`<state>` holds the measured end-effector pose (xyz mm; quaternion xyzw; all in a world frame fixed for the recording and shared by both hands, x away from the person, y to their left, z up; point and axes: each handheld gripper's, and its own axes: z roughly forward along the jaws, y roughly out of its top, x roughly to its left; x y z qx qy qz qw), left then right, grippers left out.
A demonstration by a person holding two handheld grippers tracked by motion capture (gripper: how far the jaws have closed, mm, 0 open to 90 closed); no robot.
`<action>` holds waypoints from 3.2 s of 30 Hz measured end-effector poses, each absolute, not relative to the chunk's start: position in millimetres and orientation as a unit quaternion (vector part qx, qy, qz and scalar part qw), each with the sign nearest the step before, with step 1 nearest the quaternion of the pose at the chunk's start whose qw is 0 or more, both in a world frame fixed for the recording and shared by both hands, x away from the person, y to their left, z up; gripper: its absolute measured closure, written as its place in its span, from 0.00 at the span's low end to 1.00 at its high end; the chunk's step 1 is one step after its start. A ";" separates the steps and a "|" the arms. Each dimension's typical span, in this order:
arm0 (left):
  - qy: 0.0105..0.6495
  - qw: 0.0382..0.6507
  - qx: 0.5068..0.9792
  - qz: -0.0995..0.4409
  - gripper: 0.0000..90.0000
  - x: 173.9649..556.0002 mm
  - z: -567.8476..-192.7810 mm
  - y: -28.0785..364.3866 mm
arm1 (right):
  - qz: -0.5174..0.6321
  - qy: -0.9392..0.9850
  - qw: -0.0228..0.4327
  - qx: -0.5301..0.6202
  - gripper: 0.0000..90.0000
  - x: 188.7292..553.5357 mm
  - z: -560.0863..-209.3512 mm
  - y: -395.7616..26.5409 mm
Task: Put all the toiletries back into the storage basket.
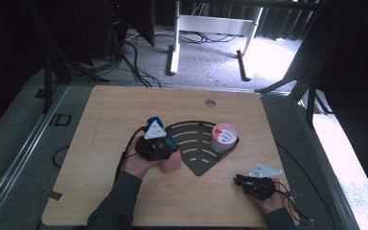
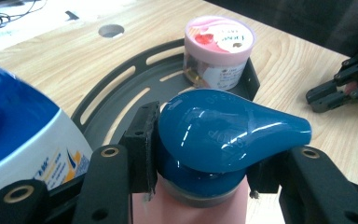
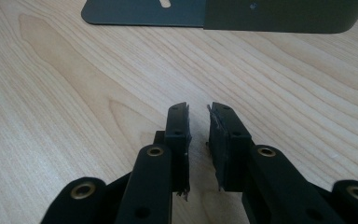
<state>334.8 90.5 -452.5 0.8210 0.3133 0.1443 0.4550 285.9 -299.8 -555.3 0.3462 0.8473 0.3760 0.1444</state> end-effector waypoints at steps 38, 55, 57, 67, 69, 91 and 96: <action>0.305 0.461 0.818 0.158 0.59 340.1 -421.3 71.9 | 0.377 0.848 0.143 0.344 0.86 286.2 -555.3 -300.3; 0.309 0.459 0.817 0.160 0.59 350.2 -417.0 58.8 | 0.378 0.847 0.143 0.344 0.85 286.1 -555.5 -300.4; 0.308 0.459 0.818 0.160 0.59 352.0 -416.7 56.6 | 0.378 0.847 0.143 0.344 0.85 286.1 -555.5 -300.4; 0.313 0.456 0.817 0.163 0.59 359.4 -415.4 47.8 | 0.380 0.847 0.142 0.343 0.83 285.5 -555.7 -300.1; 0.314 0.456 0.816 0.164 0.59 361.0 -414.9 46.5 | 0.380 0.847 0.141 0.343 0.83 285.4 -555.8 -300.1; 0.327 0.448 0.813 0.176 0.59 379.0 -416.1 34.1 | 0.382 0.847 0.141 0.343 0.83 285.5 -556.0 -300.3; 0.326 0.447 0.813 0.182 0.59 382.0 -415.7 29.5 | 0.382 0.847 0.141 0.343 0.83 285.4 -556.0 -300.3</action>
